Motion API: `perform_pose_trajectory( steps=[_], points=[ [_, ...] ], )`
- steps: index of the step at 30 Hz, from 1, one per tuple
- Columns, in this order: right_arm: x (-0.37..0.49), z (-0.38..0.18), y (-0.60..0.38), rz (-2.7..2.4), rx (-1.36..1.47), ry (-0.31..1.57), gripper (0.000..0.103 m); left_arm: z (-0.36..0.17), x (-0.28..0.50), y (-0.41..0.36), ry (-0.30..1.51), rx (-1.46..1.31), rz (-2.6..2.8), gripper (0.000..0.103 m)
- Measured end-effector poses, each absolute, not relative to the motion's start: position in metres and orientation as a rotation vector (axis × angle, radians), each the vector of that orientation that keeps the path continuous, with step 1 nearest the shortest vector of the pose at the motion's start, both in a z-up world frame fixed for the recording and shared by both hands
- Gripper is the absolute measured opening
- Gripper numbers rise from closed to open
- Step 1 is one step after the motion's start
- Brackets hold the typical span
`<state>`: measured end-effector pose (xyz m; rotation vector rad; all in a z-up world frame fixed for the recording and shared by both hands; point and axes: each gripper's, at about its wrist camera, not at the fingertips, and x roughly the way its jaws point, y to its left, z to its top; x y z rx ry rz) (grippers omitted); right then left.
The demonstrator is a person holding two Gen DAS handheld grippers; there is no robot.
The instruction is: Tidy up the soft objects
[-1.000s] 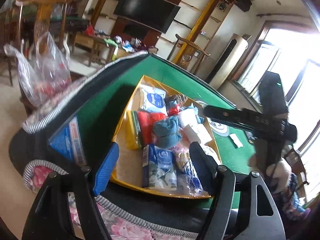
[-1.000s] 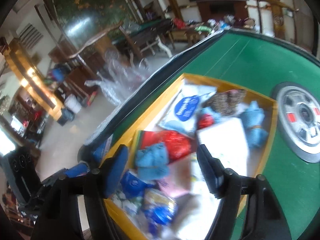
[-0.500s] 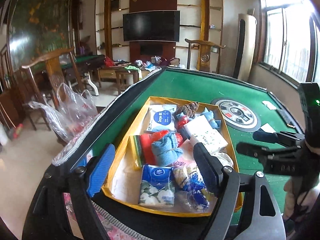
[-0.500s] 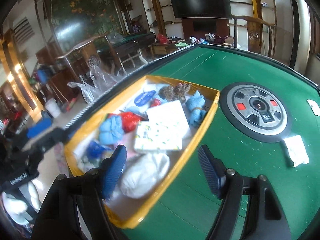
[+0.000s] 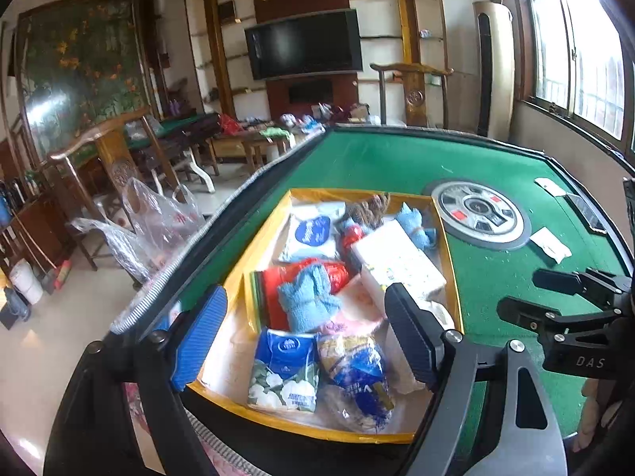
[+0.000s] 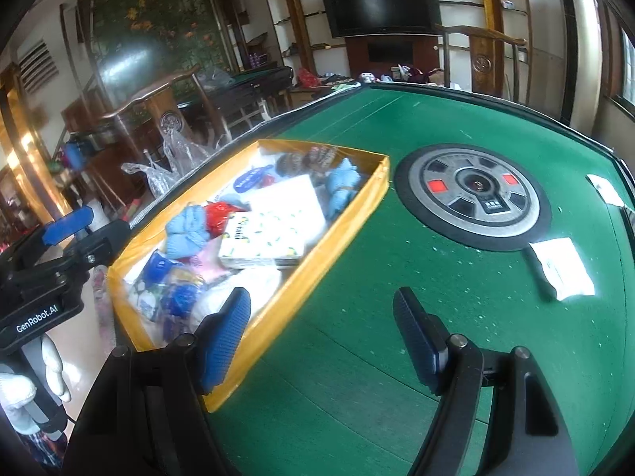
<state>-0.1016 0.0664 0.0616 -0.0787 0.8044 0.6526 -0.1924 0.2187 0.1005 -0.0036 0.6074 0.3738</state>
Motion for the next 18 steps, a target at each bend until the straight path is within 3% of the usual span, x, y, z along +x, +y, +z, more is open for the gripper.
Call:
perform_pose_trajectory(
  steps=[3,6,9,18],
  points=[
    [-0.102,0.063,0.058,0.646,-0.065,0.796,0.070,0.112,-0.200,0.213,0.530,0.026,0.451,0.082],
    [-0.102,0.065,0.050,0.638,-0.056,0.781,0.070,0.128,-0.212,0.211,0.452,0.001,0.497,0.103],
    [-0.105,0.069,0.045,0.635,-0.045,0.751,0.070,0.133,-0.200,0.221,0.458,-0.157,0.329,0.103],
    [-0.116,0.075,0.032,0.576,-0.096,0.699,0.070,0.129,-0.161,0.205,0.532,-0.173,0.343,0.103]
  ],
)
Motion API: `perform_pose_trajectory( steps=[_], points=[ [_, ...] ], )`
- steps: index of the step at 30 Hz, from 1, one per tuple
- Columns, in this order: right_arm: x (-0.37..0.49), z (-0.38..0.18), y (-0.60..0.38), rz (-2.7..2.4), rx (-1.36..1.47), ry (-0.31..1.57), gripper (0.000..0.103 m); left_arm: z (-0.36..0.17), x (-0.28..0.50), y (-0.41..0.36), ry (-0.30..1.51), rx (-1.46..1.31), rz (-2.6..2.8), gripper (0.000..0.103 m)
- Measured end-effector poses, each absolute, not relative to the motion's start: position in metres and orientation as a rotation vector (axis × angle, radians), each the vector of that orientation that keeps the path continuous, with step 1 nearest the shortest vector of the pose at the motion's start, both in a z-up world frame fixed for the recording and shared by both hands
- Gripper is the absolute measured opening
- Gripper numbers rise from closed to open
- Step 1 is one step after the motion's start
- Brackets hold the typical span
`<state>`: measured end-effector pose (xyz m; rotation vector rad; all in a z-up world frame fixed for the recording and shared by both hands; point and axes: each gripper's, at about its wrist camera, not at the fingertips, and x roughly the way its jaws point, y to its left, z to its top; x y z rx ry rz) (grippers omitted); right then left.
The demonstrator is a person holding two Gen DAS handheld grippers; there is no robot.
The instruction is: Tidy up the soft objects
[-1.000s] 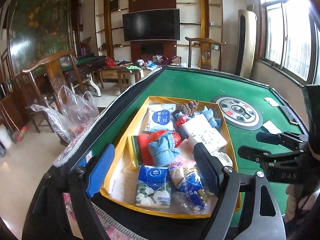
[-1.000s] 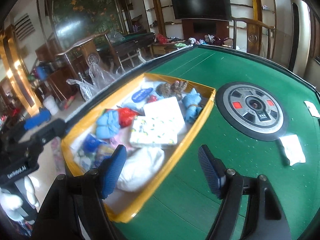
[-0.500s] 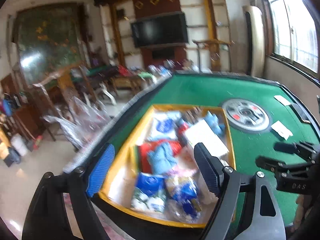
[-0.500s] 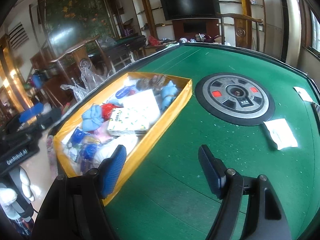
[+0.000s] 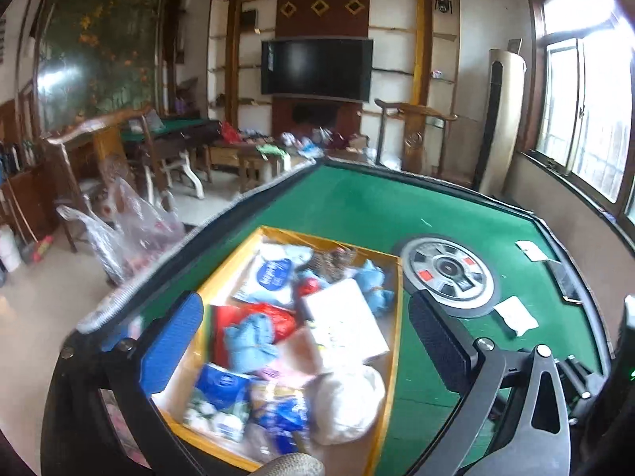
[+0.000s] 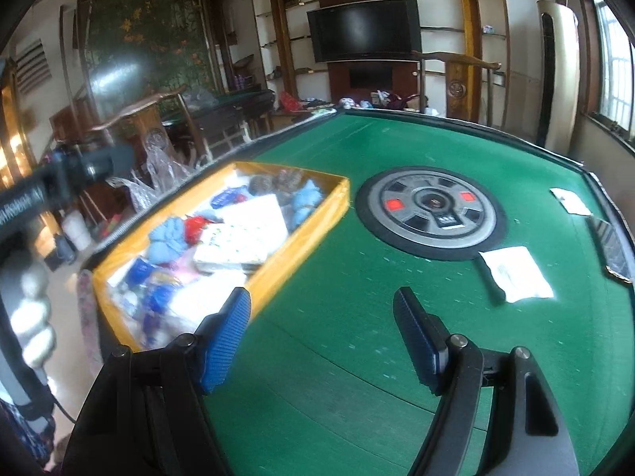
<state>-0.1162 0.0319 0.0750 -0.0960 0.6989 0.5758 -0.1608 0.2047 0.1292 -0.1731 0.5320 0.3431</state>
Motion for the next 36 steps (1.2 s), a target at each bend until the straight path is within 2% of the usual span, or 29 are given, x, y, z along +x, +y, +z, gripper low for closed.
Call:
perform_pose_trajectory(
  steps=[15,36],
  points=[
    [-0.113,0.059,0.046,0.569,-0.138,0.756,0.070,0.105,-0.160,0.223,0.631,-0.202,0.430,0.103],
    [-0.130,0.050,0.101,0.666,-0.244,0.781,0.070,0.096,-0.160,0.244,0.661,-0.191,0.497,0.103]
  ],
)
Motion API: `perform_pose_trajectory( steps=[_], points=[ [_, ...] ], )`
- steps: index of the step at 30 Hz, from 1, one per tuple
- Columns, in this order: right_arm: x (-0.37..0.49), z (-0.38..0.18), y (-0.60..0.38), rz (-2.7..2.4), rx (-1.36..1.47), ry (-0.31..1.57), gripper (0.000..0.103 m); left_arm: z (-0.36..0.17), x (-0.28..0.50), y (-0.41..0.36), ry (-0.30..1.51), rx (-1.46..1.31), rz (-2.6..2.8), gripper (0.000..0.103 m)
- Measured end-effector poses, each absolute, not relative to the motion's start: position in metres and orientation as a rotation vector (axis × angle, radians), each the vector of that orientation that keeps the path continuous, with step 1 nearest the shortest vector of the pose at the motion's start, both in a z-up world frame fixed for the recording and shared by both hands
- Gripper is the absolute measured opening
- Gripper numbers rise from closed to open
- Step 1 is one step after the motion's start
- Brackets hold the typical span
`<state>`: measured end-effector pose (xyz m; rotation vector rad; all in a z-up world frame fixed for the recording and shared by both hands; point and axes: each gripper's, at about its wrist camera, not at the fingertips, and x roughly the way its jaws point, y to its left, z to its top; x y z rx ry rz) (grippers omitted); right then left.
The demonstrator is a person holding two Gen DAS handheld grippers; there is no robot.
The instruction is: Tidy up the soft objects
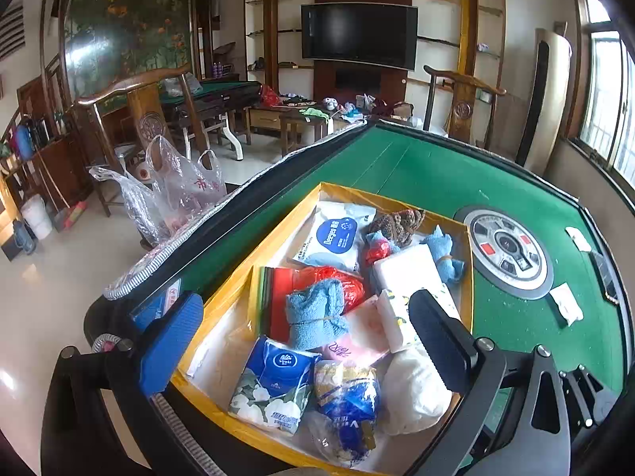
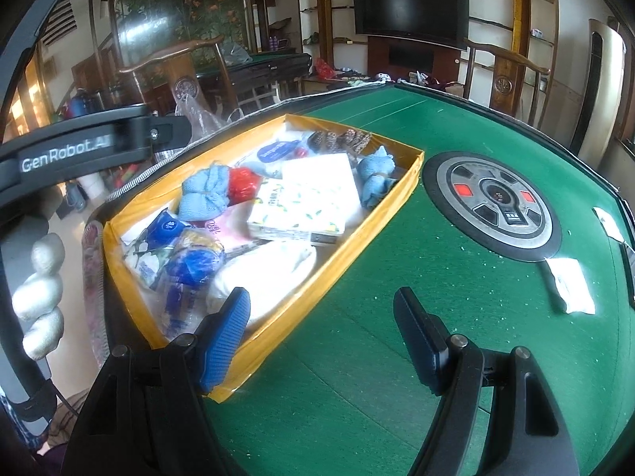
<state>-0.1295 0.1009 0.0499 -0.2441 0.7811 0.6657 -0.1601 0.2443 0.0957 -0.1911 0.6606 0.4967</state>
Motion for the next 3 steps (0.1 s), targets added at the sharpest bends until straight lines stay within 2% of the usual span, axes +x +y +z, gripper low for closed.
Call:
perform_pose_trajectory(
  steps=[3],
  points=[
    [-0.1308,0.0504,0.1021,0.666,-0.248,0.780,0.070,0.0957,-0.1576,0.2395,0.675,-0.190,0.469,0.103]
  ],
)
